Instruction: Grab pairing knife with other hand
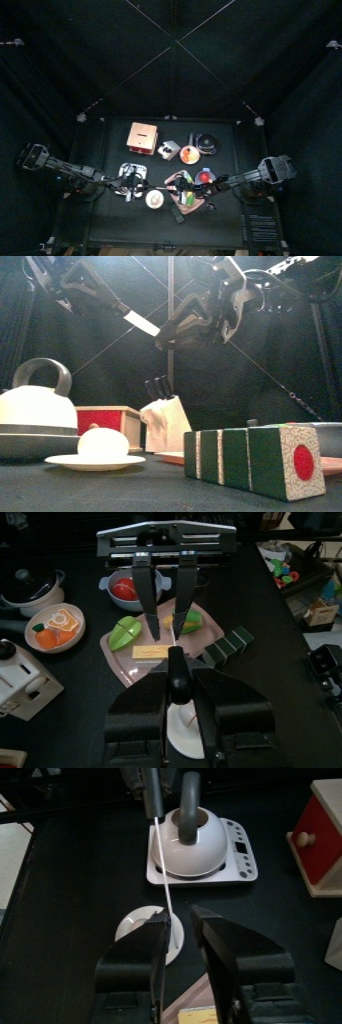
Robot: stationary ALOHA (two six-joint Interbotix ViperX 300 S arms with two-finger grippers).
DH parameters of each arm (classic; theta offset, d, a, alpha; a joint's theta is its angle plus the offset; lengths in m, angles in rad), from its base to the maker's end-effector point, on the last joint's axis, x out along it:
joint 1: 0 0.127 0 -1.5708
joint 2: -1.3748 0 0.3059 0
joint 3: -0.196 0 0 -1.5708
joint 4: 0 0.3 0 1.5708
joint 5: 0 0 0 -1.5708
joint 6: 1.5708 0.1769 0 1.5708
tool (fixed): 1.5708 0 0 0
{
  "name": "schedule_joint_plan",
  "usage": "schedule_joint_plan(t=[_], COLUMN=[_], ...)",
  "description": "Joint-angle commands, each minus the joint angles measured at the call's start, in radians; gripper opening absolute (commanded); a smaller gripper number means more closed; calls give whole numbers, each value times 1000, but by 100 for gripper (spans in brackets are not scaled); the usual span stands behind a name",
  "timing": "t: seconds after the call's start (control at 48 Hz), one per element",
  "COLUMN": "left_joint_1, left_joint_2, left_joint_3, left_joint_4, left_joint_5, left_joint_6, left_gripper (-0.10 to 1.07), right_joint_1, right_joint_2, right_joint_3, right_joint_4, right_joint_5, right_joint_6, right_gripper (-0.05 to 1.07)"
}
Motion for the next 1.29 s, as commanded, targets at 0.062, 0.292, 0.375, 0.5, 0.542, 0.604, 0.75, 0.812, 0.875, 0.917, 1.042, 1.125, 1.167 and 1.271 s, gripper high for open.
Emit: schedule_joint_plan(t=[0.062,0.292,0.375,0.5,0.542,0.604,0.75,0.812,0.875,0.917,1.042,1.125,1.167,1.271], left_joint_1=[-3,-3,-3,-3,-3,-2,-2,-3,-2,-2,-3,-3,-2,-2], left_joint_2=[-2,-2,-2,-2,-2,-2,-3,-2,-2,-2,-2,-2,-2,-2], left_joint_3=[-18,9,20,35,41,44,41,37,37,37,38,38,38,40], left_joint_4=[2,-5,-23,-52,-61,-71,-74,-74,-74,-74,-74,-74,-74,-75], left_joint_5=[0,-5,-6,-11,-14,-14,-14,-14,-14,-14,-14,-14,-14,-14], left_joint_6=[-2,-3,-3,-3,-3,-2,-2,-2,-2,-2,-2,-2,-2,-2], left_gripper=[52,52,52,52,52,52,52,52,53,52,52,52,52,52], right_joint_1=[-5,-2,-2,2,2,3,3,2,0,0,0,0,0,0], right_joint_2=[-26,-49,-58,-71,-77,-83,-84,-81,-80,-80,-78,-78,-78,-77], right_joint_3=[-15,-2,3,12,18,25,23,20,20,21,20,20,20,20], right_joint_4=[-2,-2,-2,-2,0,0,0,0,0,2,2,0,2,2], right_joint_5=[-20,-20,-18,-15,-14,-9,-2,-2,-2,-2,-2,-2,-2,-2], right_joint_6=[-2,0,0,0,0,0,0,0,0,0,0,0,0,0], right_gripper=[50,39,37,36,36,36,36,36,36,36,36,36,36,36])
